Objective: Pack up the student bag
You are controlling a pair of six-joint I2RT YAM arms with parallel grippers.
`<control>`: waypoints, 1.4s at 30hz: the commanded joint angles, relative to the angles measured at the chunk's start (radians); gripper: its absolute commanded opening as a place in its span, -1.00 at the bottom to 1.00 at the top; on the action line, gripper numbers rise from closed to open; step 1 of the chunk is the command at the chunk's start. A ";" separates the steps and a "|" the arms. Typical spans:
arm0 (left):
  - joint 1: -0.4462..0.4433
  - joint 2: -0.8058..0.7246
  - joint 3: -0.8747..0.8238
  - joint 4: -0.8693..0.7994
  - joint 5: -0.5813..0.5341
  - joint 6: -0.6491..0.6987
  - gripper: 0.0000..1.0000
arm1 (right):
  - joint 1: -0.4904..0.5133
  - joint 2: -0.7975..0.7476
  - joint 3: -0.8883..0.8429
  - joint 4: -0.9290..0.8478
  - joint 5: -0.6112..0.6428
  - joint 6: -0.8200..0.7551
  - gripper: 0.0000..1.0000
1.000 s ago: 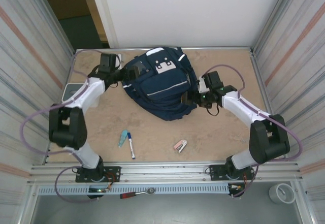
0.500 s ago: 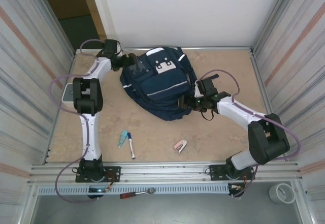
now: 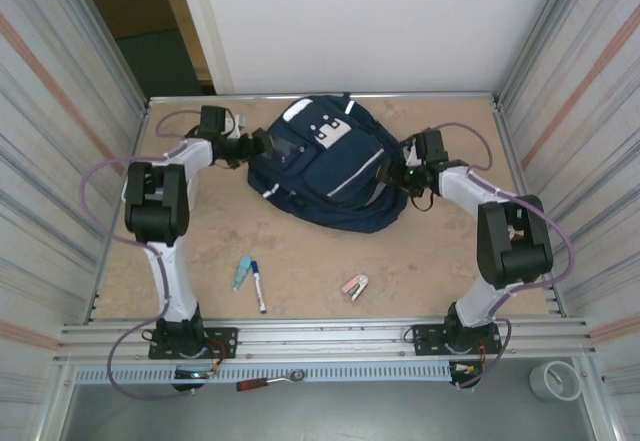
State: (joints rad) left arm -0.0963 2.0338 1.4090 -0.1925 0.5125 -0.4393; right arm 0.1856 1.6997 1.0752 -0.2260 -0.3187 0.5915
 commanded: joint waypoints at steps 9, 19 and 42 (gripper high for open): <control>-0.233 -0.472 -0.576 0.101 -0.073 -0.054 0.71 | -0.055 0.306 0.488 -0.159 0.008 -0.094 0.39; -0.200 -0.641 -0.625 0.037 -0.257 -0.026 0.81 | 0.000 -0.042 0.271 -0.229 0.255 -0.240 0.57; -0.209 -0.360 -0.468 0.106 -0.097 -0.058 0.20 | 0.472 -0.612 -0.181 -0.394 0.528 -0.069 0.72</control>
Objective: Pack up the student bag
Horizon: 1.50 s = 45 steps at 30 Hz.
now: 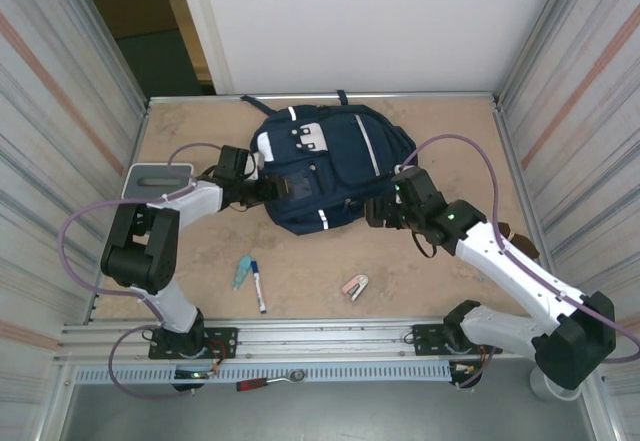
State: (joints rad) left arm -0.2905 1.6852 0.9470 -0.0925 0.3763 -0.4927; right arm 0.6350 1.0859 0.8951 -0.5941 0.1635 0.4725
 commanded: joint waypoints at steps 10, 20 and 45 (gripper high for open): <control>-0.015 -0.027 -0.003 -0.016 0.041 0.004 -0.30 | 0.204 0.145 0.064 -0.055 0.219 0.100 0.70; -0.016 -0.098 -0.060 0.018 0.047 -0.041 -0.71 | 0.341 0.246 0.055 0.018 0.359 0.113 0.70; 0.024 -0.070 -0.012 0.038 0.099 -0.049 -1.00 | 0.262 0.595 0.119 0.247 0.508 0.160 0.23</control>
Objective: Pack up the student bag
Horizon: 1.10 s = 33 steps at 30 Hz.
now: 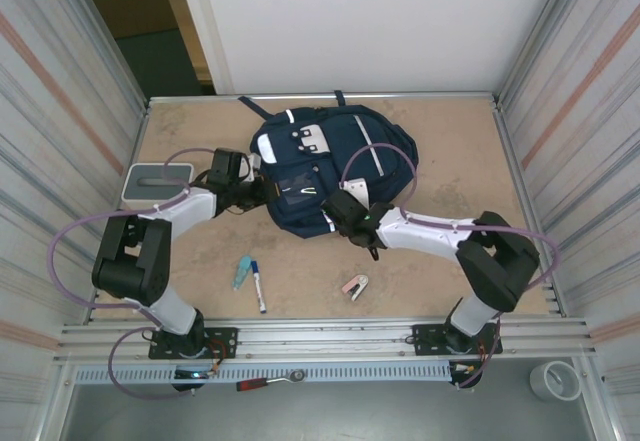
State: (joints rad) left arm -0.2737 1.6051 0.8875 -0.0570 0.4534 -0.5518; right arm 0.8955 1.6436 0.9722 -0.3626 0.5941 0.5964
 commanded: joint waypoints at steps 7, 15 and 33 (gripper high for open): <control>0.005 -0.008 0.027 0.003 0.012 0.011 -1.00 | -0.003 0.151 0.105 0.042 0.124 -0.023 0.40; 0.005 -0.007 0.009 -0.003 0.009 0.029 -1.00 | -0.020 0.192 0.143 0.064 0.182 -0.084 0.29; 0.006 0.010 0.011 0.002 0.007 0.038 -1.00 | -0.027 0.134 0.134 0.070 0.200 -0.134 -0.26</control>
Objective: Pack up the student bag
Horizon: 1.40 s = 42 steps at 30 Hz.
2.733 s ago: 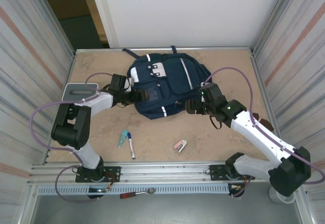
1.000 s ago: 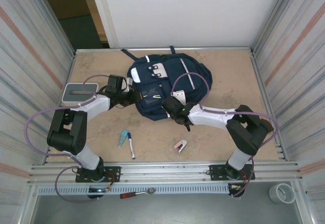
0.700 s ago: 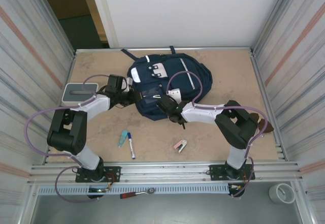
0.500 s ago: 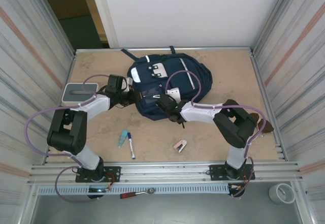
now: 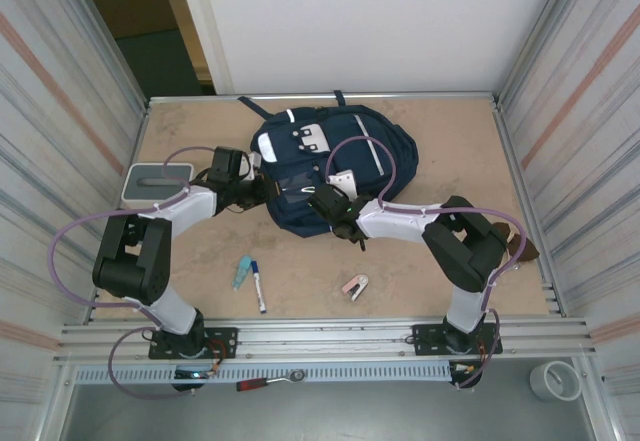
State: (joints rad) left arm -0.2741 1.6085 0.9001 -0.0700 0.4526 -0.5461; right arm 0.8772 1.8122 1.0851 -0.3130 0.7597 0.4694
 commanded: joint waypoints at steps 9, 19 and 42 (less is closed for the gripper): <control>0.011 0.011 -0.006 0.008 0.008 0.041 -1.00 | -0.021 -0.016 0.015 0.037 0.014 -0.010 -0.53; 0.030 0.005 -0.016 0.008 0.015 0.048 -1.00 | -0.050 -0.032 -0.026 0.131 -0.073 -0.067 -0.70; 0.120 -0.012 -0.015 -0.036 -0.008 0.089 -1.00 | -0.137 -0.282 -0.242 0.267 -0.402 -0.155 -0.99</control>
State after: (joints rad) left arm -0.1982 1.6100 0.8932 -0.0757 0.5179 -0.4965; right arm 0.7765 1.5776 0.8669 -0.0315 0.3740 0.3267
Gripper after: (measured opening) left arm 0.106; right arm 0.072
